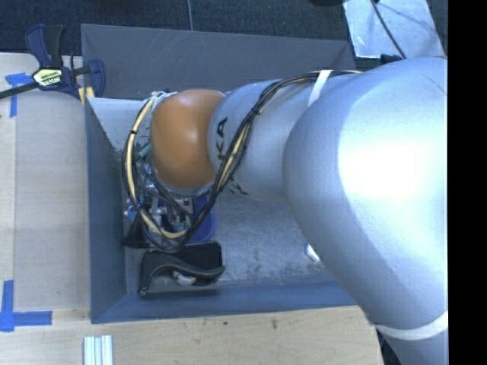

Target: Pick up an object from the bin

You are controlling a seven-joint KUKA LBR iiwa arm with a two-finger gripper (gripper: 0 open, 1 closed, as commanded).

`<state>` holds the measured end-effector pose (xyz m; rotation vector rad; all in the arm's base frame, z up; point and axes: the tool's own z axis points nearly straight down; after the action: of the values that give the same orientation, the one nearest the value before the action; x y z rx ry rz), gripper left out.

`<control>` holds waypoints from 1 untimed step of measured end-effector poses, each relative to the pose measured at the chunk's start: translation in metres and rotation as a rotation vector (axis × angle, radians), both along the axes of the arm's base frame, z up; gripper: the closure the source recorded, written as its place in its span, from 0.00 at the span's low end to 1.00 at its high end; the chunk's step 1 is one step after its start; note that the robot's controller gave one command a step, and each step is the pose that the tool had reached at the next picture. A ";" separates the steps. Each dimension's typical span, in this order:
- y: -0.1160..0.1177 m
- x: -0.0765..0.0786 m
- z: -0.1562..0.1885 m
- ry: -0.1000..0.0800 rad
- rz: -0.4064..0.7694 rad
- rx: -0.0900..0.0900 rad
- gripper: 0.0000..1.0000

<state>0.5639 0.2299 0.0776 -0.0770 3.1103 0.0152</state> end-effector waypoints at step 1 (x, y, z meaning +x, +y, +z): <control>0.000 0.001 0.001 -0.003 -0.001 0.001 0.00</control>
Offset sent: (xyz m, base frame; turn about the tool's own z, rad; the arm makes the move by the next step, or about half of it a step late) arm 0.0000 0.0000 0.0000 0.0000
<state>0.5653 0.2295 0.0787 -0.0758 3.1074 0.0162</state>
